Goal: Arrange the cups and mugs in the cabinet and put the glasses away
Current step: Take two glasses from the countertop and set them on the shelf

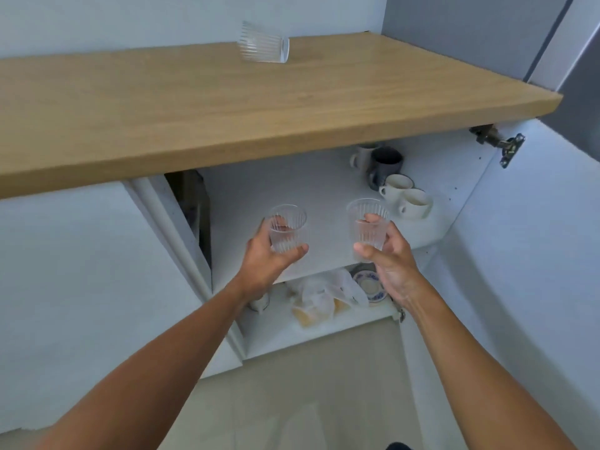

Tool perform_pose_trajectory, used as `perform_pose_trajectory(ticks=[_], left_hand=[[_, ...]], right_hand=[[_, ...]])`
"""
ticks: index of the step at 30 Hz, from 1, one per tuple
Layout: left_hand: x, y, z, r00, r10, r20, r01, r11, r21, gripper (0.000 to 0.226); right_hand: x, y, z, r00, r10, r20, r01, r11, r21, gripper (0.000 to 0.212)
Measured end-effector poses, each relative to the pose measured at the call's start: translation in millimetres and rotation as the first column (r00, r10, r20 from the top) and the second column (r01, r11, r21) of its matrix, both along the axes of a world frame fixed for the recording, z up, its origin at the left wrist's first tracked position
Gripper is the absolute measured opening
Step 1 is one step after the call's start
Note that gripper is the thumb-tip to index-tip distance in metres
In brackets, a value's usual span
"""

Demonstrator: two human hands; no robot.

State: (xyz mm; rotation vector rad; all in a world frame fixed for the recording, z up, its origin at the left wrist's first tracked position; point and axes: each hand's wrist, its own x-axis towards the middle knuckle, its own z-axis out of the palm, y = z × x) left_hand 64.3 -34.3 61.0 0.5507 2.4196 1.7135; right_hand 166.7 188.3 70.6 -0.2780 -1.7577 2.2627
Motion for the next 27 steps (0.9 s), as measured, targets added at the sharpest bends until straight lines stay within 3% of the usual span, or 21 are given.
perform_pose_trajectory(ticks=[4, 11, 22, 27], left_hand=[[-34, 17, -28, 0.996, 0.041, -0.077, -0.04, 0.999, 0.021, 0.056], [-86, 48, -53, 0.992, 0.027, -0.123, -0.02, 0.998, 0.059, 0.06], [-158, 82, -77, 0.997, 0.07, -0.042, -0.066, 0.994, 0.091, 0.061], [-173, 105, -81, 0.996, 0.074, -0.045, -0.07, 0.995, 0.077, 0.071]], right_hand=[[-32, 15, -40, 0.996, -0.065, -0.058, 0.07, 0.994, 0.088, 0.062], [-84, 44, -72, 0.982, -0.14, -0.124, 0.162, 0.969, 0.186, 0.042], [-183, 81, -95, 0.977, -0.208, -0.039, 0.207, 0.9, 0.384, 0.064], [-212, 85, -96, 0.967, -0.246, -0.062, 0.249, 0.87, 0.425, 0.062]])
